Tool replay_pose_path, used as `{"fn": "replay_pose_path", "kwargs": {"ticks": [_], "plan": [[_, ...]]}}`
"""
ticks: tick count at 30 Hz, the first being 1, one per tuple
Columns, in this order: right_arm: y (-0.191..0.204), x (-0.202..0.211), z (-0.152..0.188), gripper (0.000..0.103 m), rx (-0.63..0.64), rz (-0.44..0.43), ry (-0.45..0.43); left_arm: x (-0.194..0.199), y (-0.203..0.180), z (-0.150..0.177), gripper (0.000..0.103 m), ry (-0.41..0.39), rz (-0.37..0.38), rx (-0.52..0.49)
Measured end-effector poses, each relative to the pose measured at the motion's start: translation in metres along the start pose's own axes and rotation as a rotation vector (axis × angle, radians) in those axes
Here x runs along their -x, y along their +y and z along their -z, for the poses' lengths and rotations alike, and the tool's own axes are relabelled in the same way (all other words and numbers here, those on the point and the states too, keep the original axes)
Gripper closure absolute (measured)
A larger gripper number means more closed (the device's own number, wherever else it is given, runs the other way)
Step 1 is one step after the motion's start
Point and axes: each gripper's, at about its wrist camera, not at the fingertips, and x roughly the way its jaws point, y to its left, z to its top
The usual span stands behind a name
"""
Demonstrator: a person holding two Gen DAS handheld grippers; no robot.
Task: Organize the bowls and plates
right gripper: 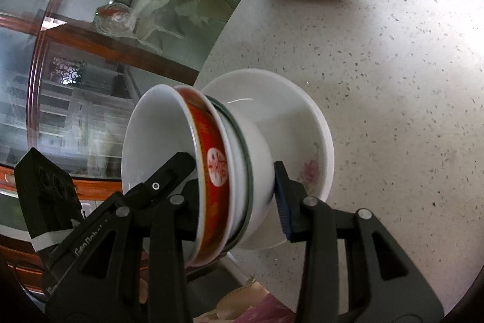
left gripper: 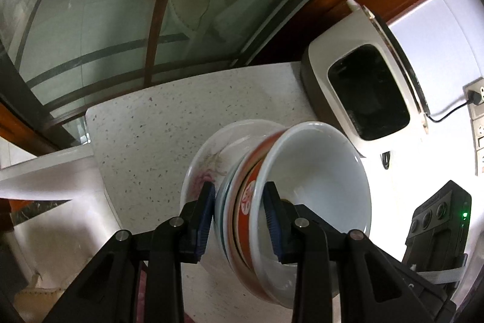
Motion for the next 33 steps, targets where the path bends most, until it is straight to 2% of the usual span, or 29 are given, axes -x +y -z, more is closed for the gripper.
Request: {"fn": "replay_pose_path", "kwargs": {"ticks": [6,17,22,27,31,33], "plan": [[-0.002,0.002,0.005,0.062,-0.011,-0.014,0.006,0.002,-0.002,0.001,0.07,0.001,-0.006,-0.011],[-0.004,0.013,0.009,0.061,0.029,0.001,-0.04,0.004,-0.008,0.001,0.069,-0.003,0.019,-0.02],[-0.01,0.008,0.009,0.061,0.01,0.003,-0.025,0.0,-0.009,0.0,0.069,0.005,0.008,-0.021],[-0.01,0.009,0.009,0.06,-0.008,0.003,-0.016,0.003,-0.011,0.0,0.069,-0.022,0.005,-0.043],[-0.007,0.013,0.01,0.058,-0.003,0.017,-0.024,0.007,-0.011,0.002,0.057,-0.055,-0.002,-0.069],[-0.007,0.019,0.012,0.057,-0.005,0.015,-0.045,0.008,-0.008,0.002,0.042,-0.068,0.005,-0.072]]}}
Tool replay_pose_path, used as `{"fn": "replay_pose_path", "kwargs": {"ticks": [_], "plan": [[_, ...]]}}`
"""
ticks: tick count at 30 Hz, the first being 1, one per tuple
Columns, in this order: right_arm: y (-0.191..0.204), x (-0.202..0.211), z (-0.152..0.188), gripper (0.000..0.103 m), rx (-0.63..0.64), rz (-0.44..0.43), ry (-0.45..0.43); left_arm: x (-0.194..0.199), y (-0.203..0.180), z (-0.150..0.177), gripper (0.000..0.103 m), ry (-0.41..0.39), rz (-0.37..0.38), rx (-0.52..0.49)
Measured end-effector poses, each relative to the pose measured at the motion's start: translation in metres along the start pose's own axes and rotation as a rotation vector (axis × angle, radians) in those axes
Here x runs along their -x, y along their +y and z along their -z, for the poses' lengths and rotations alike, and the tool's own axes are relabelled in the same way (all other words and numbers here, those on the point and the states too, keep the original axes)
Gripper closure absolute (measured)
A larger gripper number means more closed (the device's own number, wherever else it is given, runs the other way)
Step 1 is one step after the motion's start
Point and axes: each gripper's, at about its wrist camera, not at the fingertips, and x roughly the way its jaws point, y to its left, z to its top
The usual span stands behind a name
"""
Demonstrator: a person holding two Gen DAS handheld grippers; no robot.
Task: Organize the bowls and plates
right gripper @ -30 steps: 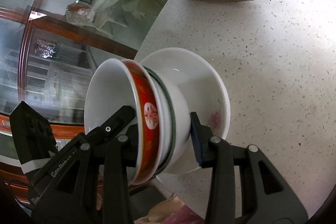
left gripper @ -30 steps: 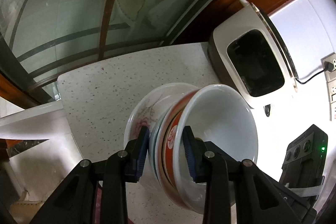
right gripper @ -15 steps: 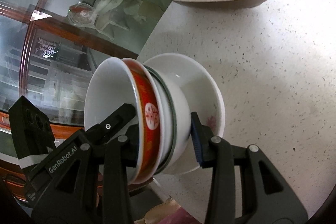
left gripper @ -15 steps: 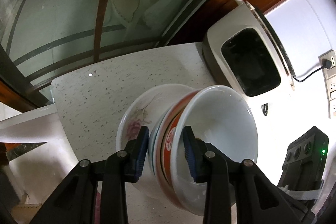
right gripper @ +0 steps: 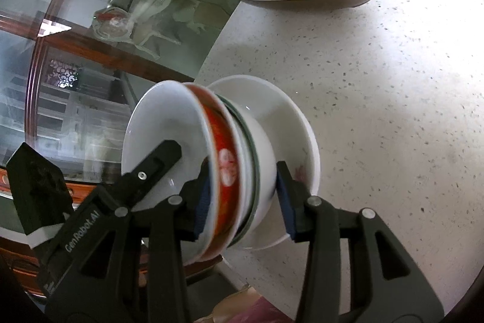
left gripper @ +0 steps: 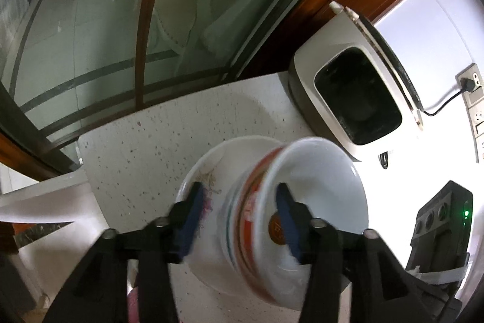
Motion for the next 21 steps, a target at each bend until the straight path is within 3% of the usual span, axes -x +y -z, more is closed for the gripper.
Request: {"fn": "replay_pose_path", "kwargs": {"ticks": [2,10,19,21], "plan": [[0.003,0.01,0.0,0.051,0.028,0.016,-0.051,0.0,0.003,0.001,0.036,-0.004,0.006,0.003],[0.004,0.023,0.002,0.026,0.025,0.049,-0.146,0.002,0.008,0.003,0.029,-0.012,0.023,-0.007],[-0.002,0.046,0.018,0.018,0.009,0.075,-0.265,0.01,-0.002,0.01,0.017,-0.052,0.046,-0.107],[-0.007,0.055,0.025,0.017,0.007,0.07,-0.293,0.015,-0.006,0.015,0.009,-0.07,0.043,-0.13]]}}
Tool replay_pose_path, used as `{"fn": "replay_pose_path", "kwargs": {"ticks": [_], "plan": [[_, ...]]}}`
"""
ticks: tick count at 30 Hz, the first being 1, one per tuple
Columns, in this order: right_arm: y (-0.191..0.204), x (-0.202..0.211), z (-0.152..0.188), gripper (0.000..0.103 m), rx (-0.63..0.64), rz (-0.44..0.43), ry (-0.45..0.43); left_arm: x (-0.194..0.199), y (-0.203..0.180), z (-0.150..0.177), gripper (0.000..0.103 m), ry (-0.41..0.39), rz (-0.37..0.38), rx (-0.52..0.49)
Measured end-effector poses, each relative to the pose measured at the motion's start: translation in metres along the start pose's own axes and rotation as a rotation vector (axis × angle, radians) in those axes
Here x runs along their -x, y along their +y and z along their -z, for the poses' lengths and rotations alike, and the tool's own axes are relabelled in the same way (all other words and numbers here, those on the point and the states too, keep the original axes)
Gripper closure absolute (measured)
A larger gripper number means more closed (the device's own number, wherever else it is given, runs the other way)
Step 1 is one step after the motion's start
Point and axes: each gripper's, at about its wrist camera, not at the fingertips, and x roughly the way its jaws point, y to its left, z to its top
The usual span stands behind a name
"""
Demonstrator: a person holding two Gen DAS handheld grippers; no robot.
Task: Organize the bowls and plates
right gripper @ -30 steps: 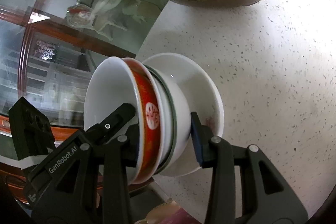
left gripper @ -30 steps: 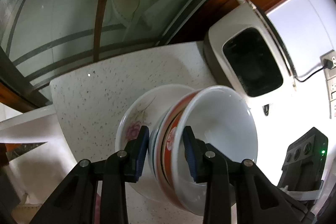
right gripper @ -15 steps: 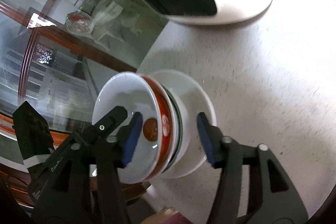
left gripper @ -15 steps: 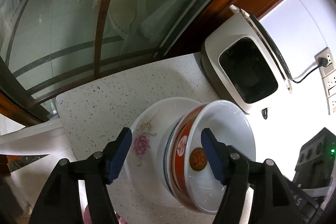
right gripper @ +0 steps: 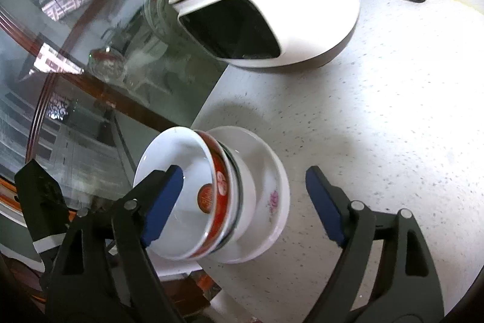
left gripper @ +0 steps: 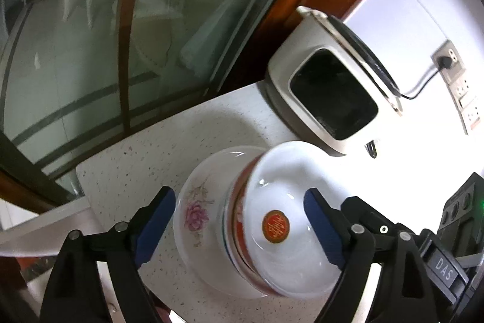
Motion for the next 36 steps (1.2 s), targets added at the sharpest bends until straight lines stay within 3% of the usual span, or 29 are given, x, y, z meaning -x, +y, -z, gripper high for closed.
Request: {"fn": "replay_pose_path", "kwargs": {"ticks": [2,5,12,16,19,21,24,26,31,36], "plan": [[-0.006,0.012,0.003,0.016,-0.002,-0.003,-0.036,0.005,-0.004,0.005,0.0,-0.014,-0.014,-0.008],[-0.016,0.027,0.011,0.016,-0.008,-0.002,-0.067,0.019,-0.012,0.013,0.0,-0.064,-0.016,-0.032],[-0.041,0.062,0.034,0.015,0.0,-0.002,-0.07,0.084,-0.052,0.05,0.0,-0.292,-0.178,-0.181],[-0.046,0.089,0.049,0.015,0.081,0.039,-0.122,0.128,-0.081,0.079,0.0,-0.429,-0.266,-0.257],[-0.038,0.103,0.065,0.015,0.225,0.094,-0.171,0.152,-0.095,0.1,0.0,-0.505,-0.341,-0.254],[-0.034,0.112,0.081,0.015,0.331,0.133,-0.201,0.154,-0.096,0.112,0.0,-0.489,-0.34,-0.225],[-0.033,0.121,0.102,0.015,0.453,0.167,-0.256,0.138,-0.083,0.122,0.0,-0.367,-0.27,-0.148],[-0.037,0.125,0.115,0.014,0.505,0.195,-0.28,0.13,-0.075,0.133,0.0,-0.346,-0.292,-0.101],[-0.063,0.132,0.133,0.014,0.47,0.218,-0.291,0.113,-0.054,0.161,0.0,-0.32,-0.344,-0.01],[-0.073,0.137,0.148,0.014,0.492,0.221,-0.286,0.112,-0.059,0.187,0.0,-0.34,-0.364,-0.03]]}}
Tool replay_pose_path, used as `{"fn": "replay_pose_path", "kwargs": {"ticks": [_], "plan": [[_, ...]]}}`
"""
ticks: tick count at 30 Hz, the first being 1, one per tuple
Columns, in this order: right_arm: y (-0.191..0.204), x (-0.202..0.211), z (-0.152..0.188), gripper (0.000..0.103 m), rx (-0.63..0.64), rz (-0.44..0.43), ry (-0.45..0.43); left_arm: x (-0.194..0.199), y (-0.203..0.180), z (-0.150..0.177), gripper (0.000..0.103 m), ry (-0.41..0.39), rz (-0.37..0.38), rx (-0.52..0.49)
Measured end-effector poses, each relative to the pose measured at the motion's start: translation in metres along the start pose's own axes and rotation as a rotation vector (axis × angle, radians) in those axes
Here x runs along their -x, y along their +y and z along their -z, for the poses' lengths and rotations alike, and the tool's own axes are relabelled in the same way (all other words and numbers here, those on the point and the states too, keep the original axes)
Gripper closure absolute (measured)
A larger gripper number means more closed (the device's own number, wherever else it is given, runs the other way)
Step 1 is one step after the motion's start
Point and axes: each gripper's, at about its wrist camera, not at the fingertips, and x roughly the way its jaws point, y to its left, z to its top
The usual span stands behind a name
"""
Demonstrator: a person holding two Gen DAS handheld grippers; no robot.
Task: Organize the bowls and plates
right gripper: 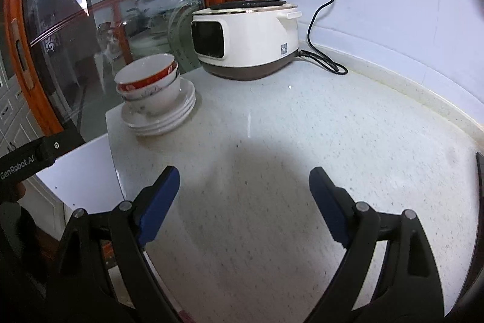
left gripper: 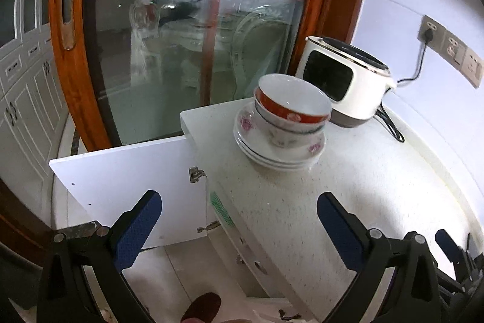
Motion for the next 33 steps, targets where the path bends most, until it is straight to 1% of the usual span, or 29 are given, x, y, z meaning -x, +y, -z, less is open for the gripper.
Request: {"fn": "replay_pose_path", "kwargs": {"ticks": [7,13,33], "plan": [[0.003,0.01,0.001,0.013,0.037,-0.044,-0.038,0.004,-0.018,0.015,0.0,0.005,0.021,-0.052],[0.001,0.011,0.003,0.013,0.049,-0.06,-0.041,0.006,-0.023,0.023,0.0,0.015,0.008,-0.064],[-0.011,0.011,-0.001,0.011,0.043,-0.079,-0.054,0.002,-0.032,0.013,0.0,0.006,0.018,-0.078]]}}
